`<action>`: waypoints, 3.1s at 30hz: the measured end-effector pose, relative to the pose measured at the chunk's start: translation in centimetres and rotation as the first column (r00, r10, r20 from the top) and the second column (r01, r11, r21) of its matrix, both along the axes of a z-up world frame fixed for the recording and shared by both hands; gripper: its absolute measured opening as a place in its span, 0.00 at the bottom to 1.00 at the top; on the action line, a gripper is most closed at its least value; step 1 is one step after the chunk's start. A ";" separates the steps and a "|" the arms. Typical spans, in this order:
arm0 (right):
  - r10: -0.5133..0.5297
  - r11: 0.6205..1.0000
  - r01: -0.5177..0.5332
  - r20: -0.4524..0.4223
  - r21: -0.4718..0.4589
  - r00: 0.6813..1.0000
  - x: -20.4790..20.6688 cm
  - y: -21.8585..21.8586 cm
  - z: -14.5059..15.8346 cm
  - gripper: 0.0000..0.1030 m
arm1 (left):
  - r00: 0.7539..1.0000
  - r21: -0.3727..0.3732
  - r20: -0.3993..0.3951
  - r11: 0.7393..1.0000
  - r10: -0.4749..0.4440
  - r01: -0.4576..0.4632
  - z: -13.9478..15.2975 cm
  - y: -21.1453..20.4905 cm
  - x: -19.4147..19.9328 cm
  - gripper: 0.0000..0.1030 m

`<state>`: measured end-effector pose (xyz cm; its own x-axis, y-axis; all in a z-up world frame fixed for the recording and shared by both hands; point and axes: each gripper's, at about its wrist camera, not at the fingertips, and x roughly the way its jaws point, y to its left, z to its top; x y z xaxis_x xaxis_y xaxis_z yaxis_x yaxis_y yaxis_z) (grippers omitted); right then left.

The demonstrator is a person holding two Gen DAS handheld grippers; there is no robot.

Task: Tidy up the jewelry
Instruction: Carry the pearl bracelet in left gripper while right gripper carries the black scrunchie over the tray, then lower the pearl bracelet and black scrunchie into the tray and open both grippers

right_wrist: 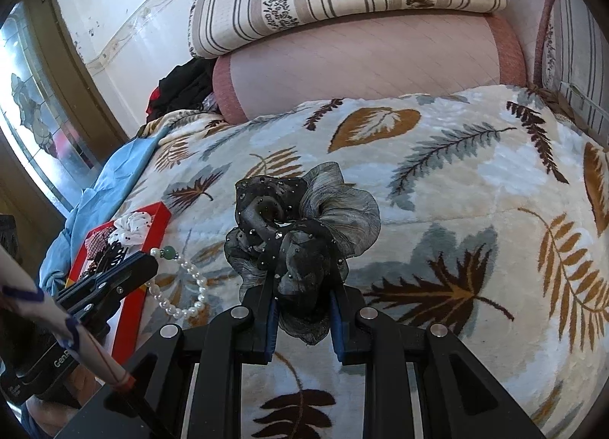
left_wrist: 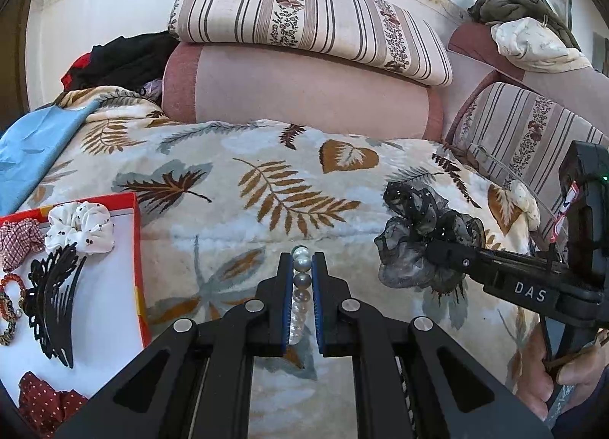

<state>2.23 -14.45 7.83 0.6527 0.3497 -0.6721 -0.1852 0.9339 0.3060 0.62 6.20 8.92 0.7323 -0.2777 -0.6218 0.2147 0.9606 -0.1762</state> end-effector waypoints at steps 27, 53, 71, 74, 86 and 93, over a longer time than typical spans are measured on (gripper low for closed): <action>0.041 0.998 -0.040 -0.021 0.039 0.999 -6.7 7.3 0.2 0.23 | 0.987 -0.050 0.124 0.994 0.105 -0.099 5.5 6.7 -4.9 0.09; 0.284 0.959 -0.285 -0.049 -0.009 0.958 -8.5 23.8 1.2 0.24 | 0.879 -0.088 -0.050 0.875 0.474 -0.476 1.0 27.2 -10.2 0.09; 0.279 0.955 -0.289 -0.124 -0.071 0.952 -5.7 27.0 -3.0 0.26 | 0.876 -0.012 -0.127 0.883 0.464 -0.469 -1.7 27.0 -7.9 0.09; 0.277 0.954 -0.288 -0.126 -0.078 0.953 -5.4 27.1 -3.2 0.32 | 0.876 0.000 -0.132 0.884 0.463 -0.467 -1.9 26.9 -7.7 0.09; 0.276 0.954 -0.287 -0.119 -0.091 0.954 -6.0 26.1 -3.4 0.45 | 0.877 0.063 -0.130 0.887 0.462 -0.458 -2.3 25.8 -7.2 0.09; 0.278 0.953 -0.289 -0.123 -0.091 0.953 -6.2 26.1 -3.5 0.45 | 0.870 0.086 -0.121 0.878 0.478 -0.470 -2.3 25.7 -7.3 0.09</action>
